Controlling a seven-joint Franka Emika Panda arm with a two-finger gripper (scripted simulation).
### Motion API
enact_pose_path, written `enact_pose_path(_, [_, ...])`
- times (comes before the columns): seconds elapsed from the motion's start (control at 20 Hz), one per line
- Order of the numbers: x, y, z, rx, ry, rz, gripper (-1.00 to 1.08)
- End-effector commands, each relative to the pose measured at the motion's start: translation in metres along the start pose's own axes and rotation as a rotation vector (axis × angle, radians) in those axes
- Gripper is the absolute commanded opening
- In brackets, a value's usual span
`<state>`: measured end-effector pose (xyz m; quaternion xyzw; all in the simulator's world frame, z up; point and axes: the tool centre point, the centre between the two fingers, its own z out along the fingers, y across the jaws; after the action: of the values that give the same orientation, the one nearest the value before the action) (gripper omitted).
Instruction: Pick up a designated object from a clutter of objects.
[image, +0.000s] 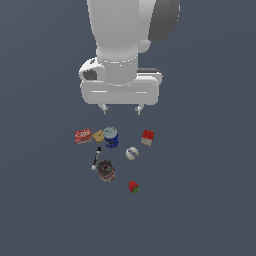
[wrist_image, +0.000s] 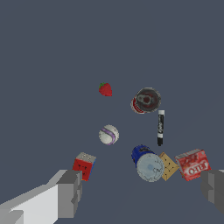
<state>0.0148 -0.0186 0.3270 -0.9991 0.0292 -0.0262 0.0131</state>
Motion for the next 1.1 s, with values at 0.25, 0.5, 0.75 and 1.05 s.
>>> enact_pose_path(0.25, [0.022,-0.004,0.023,-0.004,-0.007,-0.015,1.0])
enact_pose_path(0.5, [0.045,-0.01,0.051,-0.008,-0.014,-0.03,1.0])
enact_pose_path(0.75, [0.07,-0.017,0.09,-0.012,-0.022,-0.051,1.0])
enact_pose_path(1.05, [0.096,-0.026,0.142,-0.017,-0.032,-0.076,1.0])
